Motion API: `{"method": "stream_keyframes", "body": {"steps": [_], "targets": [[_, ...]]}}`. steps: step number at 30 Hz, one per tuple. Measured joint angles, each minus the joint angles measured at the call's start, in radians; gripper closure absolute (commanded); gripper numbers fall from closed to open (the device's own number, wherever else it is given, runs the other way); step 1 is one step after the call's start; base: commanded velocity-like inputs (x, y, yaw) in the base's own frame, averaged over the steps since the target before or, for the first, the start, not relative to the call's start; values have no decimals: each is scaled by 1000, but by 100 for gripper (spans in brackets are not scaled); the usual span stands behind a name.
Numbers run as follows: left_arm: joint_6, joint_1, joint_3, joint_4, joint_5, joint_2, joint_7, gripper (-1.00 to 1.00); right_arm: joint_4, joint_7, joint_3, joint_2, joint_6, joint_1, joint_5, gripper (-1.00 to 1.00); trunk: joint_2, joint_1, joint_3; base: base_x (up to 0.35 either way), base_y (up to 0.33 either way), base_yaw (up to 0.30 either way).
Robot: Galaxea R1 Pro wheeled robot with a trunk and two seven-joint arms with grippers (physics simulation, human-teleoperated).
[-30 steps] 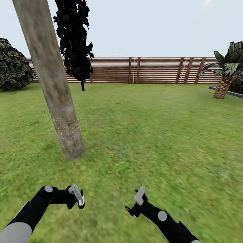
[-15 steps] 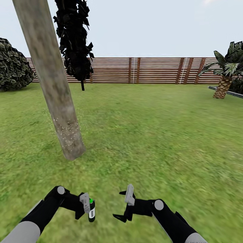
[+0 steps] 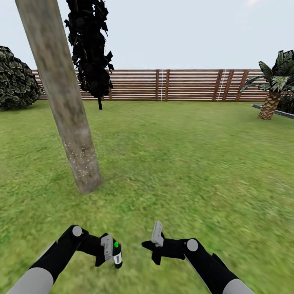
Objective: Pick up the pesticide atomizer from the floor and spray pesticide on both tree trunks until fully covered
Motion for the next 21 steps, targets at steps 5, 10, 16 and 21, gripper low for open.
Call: {"method": "stream_keyframes", "body": {"steps": [5, 10, 16, 21], "targets": [[-6, 0, 0, -2, 1, -23, 0, 100, -17, 0, 0, 0, 0, -1, 0, 100, 0, 0, 0, 0, 0, 0], [-8, 0, -2, -7, -4, -42, 0, 100, -18, 0, 0, 3, 0, -1, 0, 100, 0, 0, 0, 0, 0, 0], [-4, 0, -4, -8, -21, -78, 1, 100, -18, 0, 0, 4, 1, -1, 0, 100, 0, 0, 0, 0, 0, 0], [1, 0, -22, -10, -40, -100, 1, 100, -18, 0, 1, 6, 0, -1, 0, 100, 0, 0, 0, 0, 0, 0]]}}
